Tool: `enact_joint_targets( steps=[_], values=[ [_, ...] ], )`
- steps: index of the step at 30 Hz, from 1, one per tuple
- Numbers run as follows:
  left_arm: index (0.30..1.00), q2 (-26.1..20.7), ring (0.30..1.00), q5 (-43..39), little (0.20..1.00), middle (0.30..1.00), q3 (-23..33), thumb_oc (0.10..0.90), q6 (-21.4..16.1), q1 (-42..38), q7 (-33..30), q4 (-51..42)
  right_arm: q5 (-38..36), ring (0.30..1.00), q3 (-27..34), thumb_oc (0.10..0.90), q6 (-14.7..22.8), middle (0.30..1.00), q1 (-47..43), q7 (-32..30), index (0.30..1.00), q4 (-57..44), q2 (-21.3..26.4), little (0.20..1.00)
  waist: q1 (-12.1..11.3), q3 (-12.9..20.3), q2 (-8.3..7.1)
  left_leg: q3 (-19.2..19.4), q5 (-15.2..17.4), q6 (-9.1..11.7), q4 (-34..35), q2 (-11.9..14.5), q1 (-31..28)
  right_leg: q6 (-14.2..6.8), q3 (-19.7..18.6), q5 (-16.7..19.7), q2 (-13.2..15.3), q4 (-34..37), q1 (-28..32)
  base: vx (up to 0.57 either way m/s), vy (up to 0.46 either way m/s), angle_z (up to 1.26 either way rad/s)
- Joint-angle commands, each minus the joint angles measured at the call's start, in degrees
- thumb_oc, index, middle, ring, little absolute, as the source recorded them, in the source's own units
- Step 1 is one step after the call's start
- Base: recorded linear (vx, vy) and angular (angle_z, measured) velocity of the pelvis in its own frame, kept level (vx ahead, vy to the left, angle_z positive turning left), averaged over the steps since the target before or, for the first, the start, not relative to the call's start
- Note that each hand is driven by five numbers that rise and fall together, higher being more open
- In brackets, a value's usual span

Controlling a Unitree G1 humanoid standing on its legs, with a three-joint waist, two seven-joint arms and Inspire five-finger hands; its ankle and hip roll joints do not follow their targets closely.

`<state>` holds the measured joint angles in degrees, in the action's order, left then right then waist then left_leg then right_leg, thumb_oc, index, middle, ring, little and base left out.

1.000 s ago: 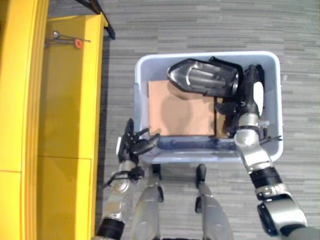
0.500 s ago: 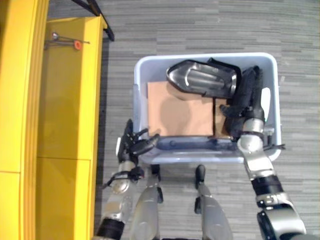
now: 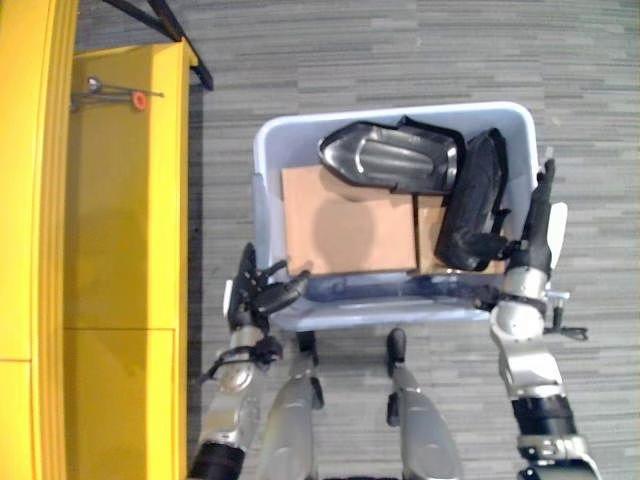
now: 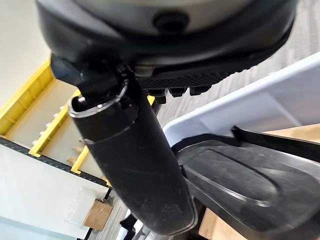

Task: Move parts from the plastic box to the shelf.

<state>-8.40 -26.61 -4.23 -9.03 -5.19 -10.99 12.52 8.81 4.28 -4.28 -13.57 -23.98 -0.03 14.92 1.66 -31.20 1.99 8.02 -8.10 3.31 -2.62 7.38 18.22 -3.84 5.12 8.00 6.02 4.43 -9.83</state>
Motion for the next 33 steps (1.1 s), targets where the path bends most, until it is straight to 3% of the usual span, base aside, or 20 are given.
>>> enact_joint_targets(
  steps=[1, 13, 33],
  values=[
    [1.000, 1.5, 1.000, 1.2, 1.000, 1.000, -3.1, 0.900, 2.6, 4.2, 2.3, 0.7, -0.2, 1.000, 4.2, 0.900, 6.5, 1.000, -3.9, 0.1, 1.000, -9.5, 2.1, 1.000, 2.4, 1.4, -1.40, -4.3, 4.6, 7.7, -5.6, 6.0, -5.4, 0.6, 1.4, 0.4, 4.3, -5.4, 3.0, 0.00, -0.020, -0.04],
    [1.000, 1.1, 1.000, 1.5, 1.000, 1.000, -0.6, 0.900, 2.6, 5.1, 3.2, 1.2, -1.8, 1.000, 3.2, 0.900, 6.6, 1.000, 0.8, 5.0, 1.000, -4.3, 3.8, 1.000, 3.1, 1.4, -2.24, -3.9, 4.4, 8.1, -5.2, 6.4, -7.2, 0.5, 1.1, 0.3, 4.1, -5.9, 3.8, 0.00, -0.007, 0.00],
    [1.000, 1.3, 1.000, 1.3, 1.000, 1.000, -0.7, 0.900, 1.8, 4.6, 3.0, 1.9, 1.8, 1.000, -2.1, 0.900, 6.1, 1.000, -1.9, 6.9, 1.000, 7.7, 7.7, 1.000, 2.5, 1.4, -1.10, -4.3, 4.3, 8.3, -5.7, 6.3, -6.0, 0.3, 1.2, 0.6, 4.4, -7.3, 2.1, 0.00, 0.000, 0.00]
  ],
)
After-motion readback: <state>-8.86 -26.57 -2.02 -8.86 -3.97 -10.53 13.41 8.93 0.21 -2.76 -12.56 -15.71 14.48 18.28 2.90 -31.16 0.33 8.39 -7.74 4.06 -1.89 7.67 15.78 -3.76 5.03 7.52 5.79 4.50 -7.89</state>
